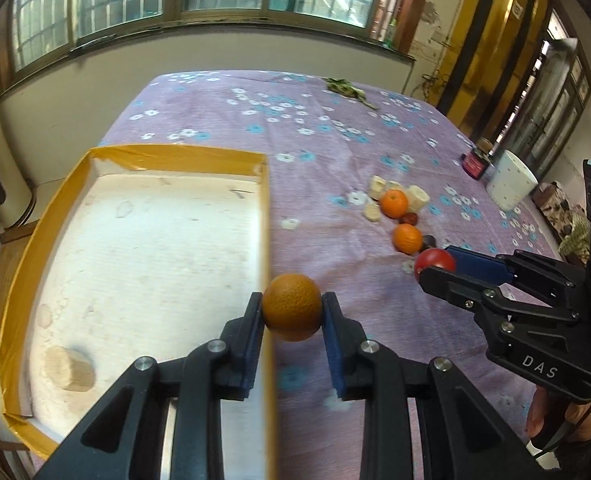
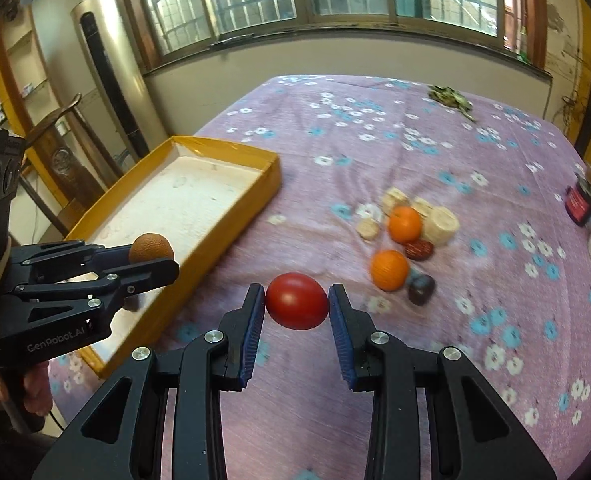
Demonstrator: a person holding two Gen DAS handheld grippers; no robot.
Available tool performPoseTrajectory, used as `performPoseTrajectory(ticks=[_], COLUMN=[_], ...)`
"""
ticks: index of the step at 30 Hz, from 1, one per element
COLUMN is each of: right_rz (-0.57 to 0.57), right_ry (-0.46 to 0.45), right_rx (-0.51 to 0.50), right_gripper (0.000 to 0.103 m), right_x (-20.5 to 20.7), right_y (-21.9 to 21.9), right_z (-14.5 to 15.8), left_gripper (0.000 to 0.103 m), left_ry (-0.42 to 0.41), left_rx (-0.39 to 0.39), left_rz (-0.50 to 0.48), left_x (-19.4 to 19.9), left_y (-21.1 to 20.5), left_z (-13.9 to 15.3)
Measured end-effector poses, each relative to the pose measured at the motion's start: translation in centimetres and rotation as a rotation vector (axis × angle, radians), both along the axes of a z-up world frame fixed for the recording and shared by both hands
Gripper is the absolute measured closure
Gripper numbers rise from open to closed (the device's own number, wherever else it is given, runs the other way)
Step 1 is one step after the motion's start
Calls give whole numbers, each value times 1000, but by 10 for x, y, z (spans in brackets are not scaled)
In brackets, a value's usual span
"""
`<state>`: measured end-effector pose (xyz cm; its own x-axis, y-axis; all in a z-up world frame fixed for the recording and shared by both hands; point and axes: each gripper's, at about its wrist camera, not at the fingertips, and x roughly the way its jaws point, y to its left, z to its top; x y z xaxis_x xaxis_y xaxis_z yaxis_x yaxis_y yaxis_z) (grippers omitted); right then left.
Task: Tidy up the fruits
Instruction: 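Carry tomato and tangerine into the yellow tray and open both tools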
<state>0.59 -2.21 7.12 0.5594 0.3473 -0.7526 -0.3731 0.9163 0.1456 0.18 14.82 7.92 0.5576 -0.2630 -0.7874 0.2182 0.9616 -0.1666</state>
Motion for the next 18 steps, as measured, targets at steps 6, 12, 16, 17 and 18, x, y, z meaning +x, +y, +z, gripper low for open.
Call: performPoseTrajectory(ticks=[6,12,16,17,18], right_rz=[96,187,230,239,249], right_ry=[-9,2,28,35,44], right_rx=[-8,-25,-29,-33,-37], right_gripper=[71,71,71,71,71], right_x=[9,21,28,31,33], right_y=[46,94,121,128,135], right_z=[6,-2,-13,-17,-21], left_gripper=[72,72,72,72,72], left_ry=[0,10,26,33,40], left_rx=[-5,8,22,24,24], left_rz=[92,187,240,252,262], left_x=[5,13,20,21,24], left_y=[43,86,113,119,125], left_z=[0,-6,-15,-18,-21])
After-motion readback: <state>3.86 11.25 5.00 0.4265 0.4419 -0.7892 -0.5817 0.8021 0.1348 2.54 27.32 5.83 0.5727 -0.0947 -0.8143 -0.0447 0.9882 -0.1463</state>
